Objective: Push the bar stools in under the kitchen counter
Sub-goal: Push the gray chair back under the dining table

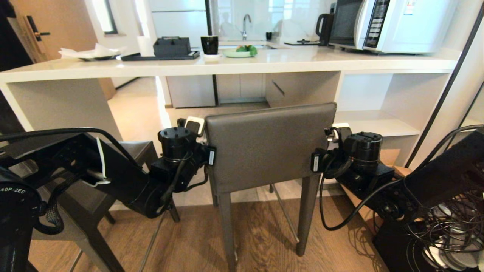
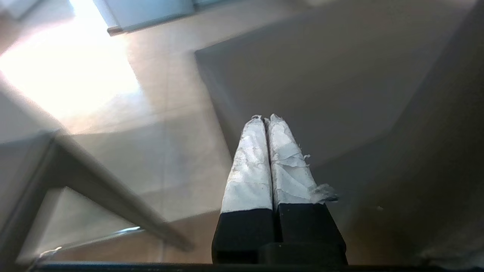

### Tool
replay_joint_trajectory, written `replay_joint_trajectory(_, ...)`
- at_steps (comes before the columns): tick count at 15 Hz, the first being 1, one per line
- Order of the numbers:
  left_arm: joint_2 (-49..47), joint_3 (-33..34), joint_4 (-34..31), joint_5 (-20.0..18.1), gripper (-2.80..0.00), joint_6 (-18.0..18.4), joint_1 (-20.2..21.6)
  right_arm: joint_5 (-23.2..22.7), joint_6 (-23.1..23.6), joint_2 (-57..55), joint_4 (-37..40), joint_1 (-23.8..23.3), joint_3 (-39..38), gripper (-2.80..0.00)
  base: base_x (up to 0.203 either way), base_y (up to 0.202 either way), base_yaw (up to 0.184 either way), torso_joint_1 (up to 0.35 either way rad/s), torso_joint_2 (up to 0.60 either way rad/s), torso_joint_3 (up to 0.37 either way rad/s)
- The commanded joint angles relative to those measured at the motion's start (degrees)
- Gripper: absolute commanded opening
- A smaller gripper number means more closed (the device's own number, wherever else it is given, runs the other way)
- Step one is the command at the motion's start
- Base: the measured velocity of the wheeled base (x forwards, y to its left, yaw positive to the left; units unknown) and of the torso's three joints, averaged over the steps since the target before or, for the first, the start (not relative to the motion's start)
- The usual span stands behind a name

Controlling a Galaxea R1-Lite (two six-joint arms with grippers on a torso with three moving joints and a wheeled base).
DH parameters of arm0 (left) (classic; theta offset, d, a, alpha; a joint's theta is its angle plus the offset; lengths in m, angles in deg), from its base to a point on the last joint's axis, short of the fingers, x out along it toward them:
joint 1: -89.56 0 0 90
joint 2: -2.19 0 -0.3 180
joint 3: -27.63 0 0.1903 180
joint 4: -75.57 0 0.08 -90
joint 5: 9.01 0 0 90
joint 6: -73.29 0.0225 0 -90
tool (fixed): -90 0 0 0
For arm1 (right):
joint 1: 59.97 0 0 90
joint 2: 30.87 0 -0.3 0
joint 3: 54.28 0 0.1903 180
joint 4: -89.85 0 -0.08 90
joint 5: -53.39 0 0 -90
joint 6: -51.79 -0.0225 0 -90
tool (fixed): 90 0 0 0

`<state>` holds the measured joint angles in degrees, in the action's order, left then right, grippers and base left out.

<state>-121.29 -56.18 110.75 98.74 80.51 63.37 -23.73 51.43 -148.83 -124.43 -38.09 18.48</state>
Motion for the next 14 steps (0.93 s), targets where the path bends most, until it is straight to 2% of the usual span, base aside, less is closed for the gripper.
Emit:
replay_joint_trajectory(1,-1.1,-1.0,0.7,0.7,-2.80,0.1,0.6,0.9,0.1,-0.7,-0.4,0.2,0.1,-2.80,0.000,0.000,0.000,0.000,0.00,0.000)
replay_joint_trajectory(5,1.5,3.2,1.8,0.6,-2.80,-0.3,-0.3,0.9,-0.1,0.1,-0.6,0.0,-0.2,-2.80,0.000,0.000,0.000,0.000,0.00,0.000)
replay_joint_trajectory(7,3.4,6.9,3.5,0.8,-2.80,-0.6,-0.9,0.7,0.0,3.0,-1.1,-1.7,-1.4,-2.80,0.000,0.000,0.000,0.000,0.00,0.000)
replay_joint_trajectory(10,5.5,12.3,6.3,0.9,-2.80,-1.8,-1.3,-0.6,0.1,5.5,-1.2,-8.9,-2.5,-2.80,0.000,0.000,0.000,0.000,0.00,0.000)
replay_joint_trajectory(12,5.8,12.6,6.5,0.9,-2.80,-2.5,-1.2,-3.3,0.1,5.6,-0.9,-14.4,-0.9,-2.80,0.000,0.000,0.000,0.000,0.00,0.000)
replay_joint_trajectory(14,6.1,11.7,6.5,0.9,-2.80,-2.6,-1.3,-5.8,0.3,4.0,0.6,-16.4,3.8,-2.80,0.000,0.000,0.000,0.000,0.00,0.000)
